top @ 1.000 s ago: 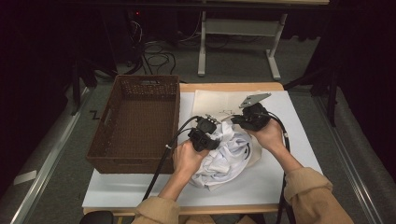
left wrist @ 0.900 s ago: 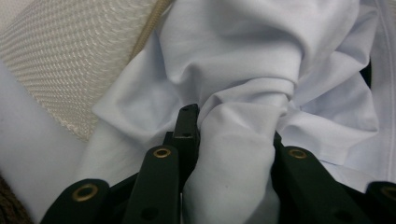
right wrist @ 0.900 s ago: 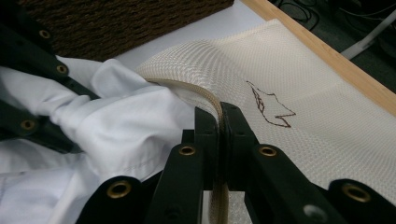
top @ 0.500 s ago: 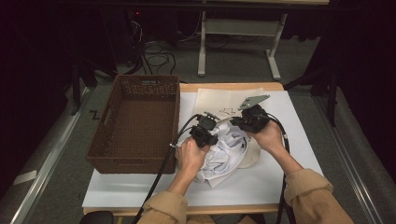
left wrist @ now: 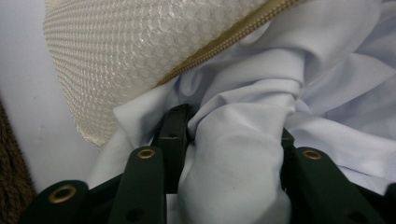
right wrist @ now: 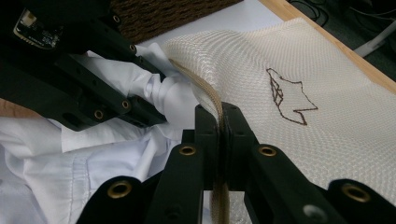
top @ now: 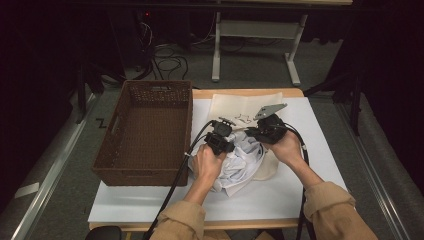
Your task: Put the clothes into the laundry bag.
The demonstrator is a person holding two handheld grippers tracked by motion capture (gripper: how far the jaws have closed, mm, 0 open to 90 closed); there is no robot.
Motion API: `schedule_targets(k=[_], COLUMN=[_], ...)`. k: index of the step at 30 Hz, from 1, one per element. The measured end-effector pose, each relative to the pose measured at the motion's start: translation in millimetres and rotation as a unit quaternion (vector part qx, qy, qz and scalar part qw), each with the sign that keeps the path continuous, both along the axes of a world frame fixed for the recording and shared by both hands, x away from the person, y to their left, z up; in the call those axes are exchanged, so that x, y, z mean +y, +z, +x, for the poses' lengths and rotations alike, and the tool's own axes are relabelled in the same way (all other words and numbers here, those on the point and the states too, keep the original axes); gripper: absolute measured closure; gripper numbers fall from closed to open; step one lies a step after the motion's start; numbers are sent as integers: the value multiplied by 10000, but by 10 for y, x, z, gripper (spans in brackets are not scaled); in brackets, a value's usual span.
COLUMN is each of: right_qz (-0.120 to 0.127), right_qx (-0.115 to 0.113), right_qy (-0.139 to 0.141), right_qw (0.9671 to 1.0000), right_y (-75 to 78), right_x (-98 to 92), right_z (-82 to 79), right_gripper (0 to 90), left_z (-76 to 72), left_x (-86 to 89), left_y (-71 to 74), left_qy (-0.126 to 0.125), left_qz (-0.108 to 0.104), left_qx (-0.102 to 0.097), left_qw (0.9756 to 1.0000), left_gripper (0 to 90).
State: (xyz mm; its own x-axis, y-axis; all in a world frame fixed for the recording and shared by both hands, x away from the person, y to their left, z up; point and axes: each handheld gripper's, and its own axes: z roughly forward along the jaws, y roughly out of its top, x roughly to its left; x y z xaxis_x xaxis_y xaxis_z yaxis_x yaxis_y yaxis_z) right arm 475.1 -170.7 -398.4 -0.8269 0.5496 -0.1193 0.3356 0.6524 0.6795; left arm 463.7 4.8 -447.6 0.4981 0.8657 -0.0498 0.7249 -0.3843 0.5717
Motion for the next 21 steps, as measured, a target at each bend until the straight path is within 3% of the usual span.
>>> schedule_targets(k=[8,15,21], right_qz=[41,46,30], right_qx=[-13,34,12], right_qy=[-31,-89,-57], right_qw=[10000,9999,10000], right_y=[-11,-26,-40], right_x=[-8,-22,-37], right_z=[15,33,43], right_gripper=[872,872,872], left_z=[-1,11,-40], left_x=[2,21,2], left_y=[9,21,44], left_qy=[-86,-134,-356], left_qz=[-58,-281,-310], left_qx=[-17,100,-4], left_qw=[9999,9995,9989], left_gripper=[545,390,312])
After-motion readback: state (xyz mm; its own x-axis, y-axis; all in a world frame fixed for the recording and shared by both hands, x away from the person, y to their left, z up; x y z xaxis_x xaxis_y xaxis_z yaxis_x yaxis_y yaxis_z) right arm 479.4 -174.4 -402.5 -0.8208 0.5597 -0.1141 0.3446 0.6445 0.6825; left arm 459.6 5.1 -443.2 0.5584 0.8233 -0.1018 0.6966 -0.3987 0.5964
